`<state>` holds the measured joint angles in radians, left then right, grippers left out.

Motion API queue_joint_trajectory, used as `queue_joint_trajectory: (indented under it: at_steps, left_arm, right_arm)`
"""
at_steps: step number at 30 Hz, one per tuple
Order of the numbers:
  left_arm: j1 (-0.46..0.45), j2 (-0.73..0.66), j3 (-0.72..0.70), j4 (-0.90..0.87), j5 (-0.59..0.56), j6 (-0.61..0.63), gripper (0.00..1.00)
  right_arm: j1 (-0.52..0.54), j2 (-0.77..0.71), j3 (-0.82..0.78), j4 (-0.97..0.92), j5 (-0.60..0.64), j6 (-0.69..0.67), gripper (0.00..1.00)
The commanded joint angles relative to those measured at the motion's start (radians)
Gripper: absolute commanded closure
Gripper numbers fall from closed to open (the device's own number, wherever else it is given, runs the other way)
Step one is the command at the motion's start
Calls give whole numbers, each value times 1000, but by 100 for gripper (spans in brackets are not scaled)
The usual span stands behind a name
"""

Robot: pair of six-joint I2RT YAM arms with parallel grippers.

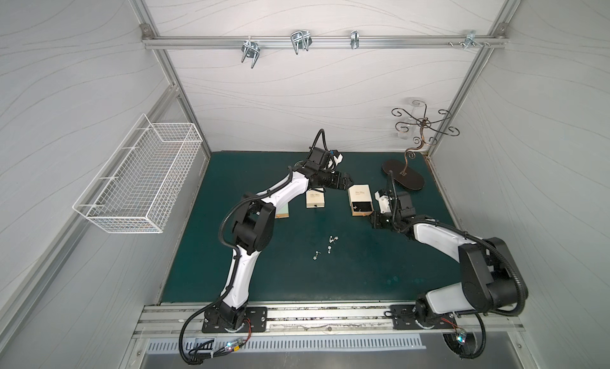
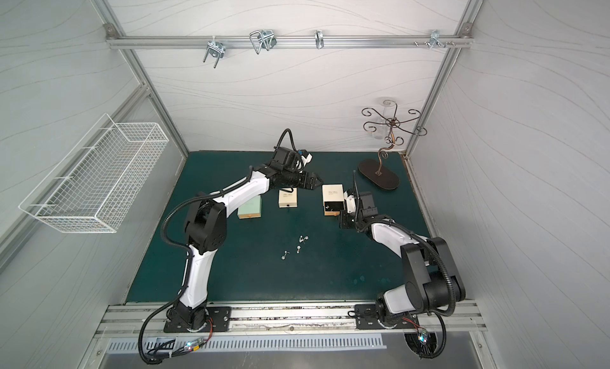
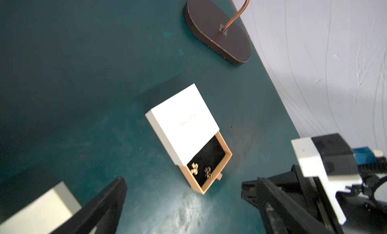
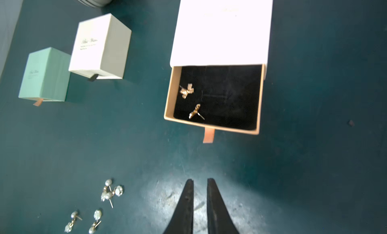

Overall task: Place the earrings into the drawer-style jewelry box
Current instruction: Close the drawer of the jewelry box.

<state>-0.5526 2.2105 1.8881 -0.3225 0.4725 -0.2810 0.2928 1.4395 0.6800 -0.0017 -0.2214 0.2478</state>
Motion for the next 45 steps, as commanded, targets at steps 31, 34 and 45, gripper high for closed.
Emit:
queue_joint_trajectory:
  at_steps: [31, 34, 45]
  left_arm:
    - [-16, 449, 357, 508, 131, -390, 1]
    - [-21, 453, 358, 505, 132, -388, 1]
    - [-27, 463, 356, 502, 139, -425, 1]
  right_arm:
    - [-6, 89, -28, 89, -15, 40, 84]
    - [-6, 98, -25, 91, -11, 52, 85]
    - [0, 162, 5, 129, -8, 100, 86]
